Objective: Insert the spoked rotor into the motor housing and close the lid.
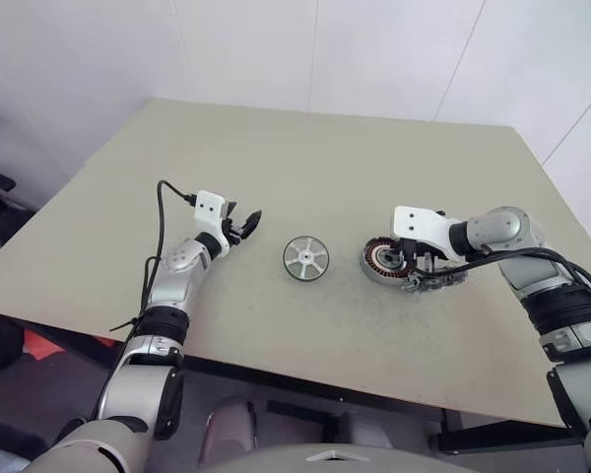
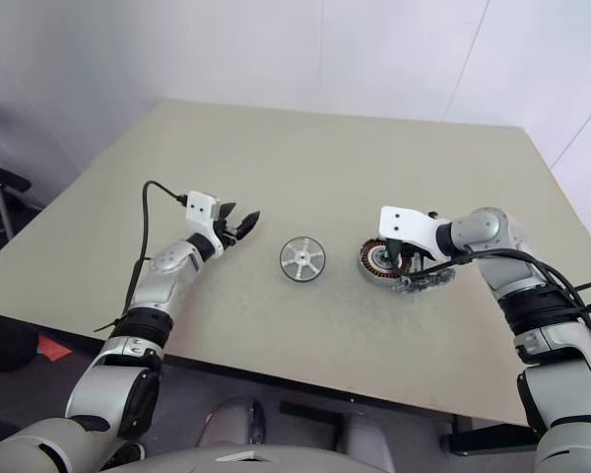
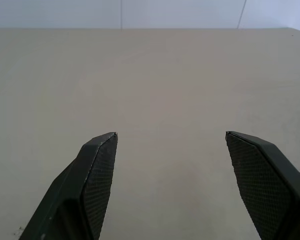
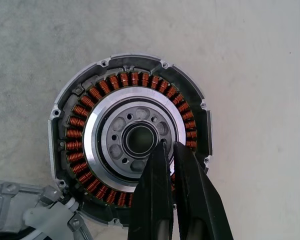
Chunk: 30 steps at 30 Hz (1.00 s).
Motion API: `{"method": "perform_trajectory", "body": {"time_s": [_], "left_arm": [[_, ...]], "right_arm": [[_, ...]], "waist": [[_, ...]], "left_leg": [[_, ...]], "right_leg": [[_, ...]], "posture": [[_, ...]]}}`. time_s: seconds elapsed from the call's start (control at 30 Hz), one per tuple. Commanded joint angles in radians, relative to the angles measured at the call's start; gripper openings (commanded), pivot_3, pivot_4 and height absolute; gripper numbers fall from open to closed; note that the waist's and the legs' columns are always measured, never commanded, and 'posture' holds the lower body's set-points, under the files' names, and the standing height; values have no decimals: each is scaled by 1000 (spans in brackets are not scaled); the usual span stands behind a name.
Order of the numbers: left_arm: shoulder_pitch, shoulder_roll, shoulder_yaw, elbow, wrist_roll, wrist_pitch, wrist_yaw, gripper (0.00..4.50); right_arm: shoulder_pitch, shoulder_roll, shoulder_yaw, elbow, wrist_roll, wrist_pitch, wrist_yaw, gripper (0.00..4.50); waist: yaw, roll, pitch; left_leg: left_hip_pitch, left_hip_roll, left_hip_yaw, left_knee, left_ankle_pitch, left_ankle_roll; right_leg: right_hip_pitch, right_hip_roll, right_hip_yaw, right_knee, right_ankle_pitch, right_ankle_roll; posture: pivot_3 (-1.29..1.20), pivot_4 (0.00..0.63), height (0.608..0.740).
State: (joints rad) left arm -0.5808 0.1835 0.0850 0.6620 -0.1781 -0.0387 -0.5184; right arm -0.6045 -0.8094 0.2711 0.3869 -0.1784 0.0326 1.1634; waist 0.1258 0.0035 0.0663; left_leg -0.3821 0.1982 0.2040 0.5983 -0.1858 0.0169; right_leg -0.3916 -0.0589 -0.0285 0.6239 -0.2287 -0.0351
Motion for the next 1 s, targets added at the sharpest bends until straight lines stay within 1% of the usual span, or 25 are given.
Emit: {"method": "perform_trajectory", "body": {"time_s": [0.03,0.17,0.23,0.27,0.43,0.6,0.83,1.0], "left_arm": [[-10,8,7,-23,-3,-18,1,3692],[-11,8,6,-22,-2,-18,1,3692],[-12,7,6,-21,-2,-19,0,3692],[-13,7,5,-19,-1,-20,0,3692],[-16,7,6,-15,-1,-22,0,3692],[-16,6,6,-14,-1,-23,0,3692],[-21,4,4,-9,-1,-24,-2,3692],[-23,5,4,-7,0,-23,-1,3692]], "right_arm": [[9,9,12,10,-10,-14,-1,185],[-10,8,-10,6,-6,-11,-24,185],[-19,0,-23,-23,7,-2,-15,185],[-21,-3,-27,-38,14,3,-7,84],[-9,-15,-35,-94,41,21,30,84],[-5,-22,-40,-122,37,33,14,84],[-3,-36,-35,-95,24,29,3,84],[13,-25,-18,-74,21,29,3,84]], "waist": [[0,0,0],[0,0,0],[0,0,0],[0,0,0],[0,0,0],[0,0,0],[0,0,0],[0,0,0]], "left_leg": [[0,0,0,0,0,0],[1,0,0,0,0,0],[2,0,0,0,0,0],[2,0,0,0,0,0],[1,0,0,0,0,0],[0,0,0,0,0,0],[1,0,0,0,0,0],[0,0,0,0,0,0]], "right_leg": [[0,0,0,0,0,0],[1,0,0,0,0,0],[1,0,0,0,0,0],[1,0,0,0,0,0],[0,0,0,0,0,0],[0,0,0,0,0,0],[0,0,0,0,0,0],[0,0,0,0,0,0]], "posture": [[0,0,740],[0,0,740],[0,0,740],[0,0,740],[0,0,740],[0,0,740],[0,0,740],[0,0,740]]}}
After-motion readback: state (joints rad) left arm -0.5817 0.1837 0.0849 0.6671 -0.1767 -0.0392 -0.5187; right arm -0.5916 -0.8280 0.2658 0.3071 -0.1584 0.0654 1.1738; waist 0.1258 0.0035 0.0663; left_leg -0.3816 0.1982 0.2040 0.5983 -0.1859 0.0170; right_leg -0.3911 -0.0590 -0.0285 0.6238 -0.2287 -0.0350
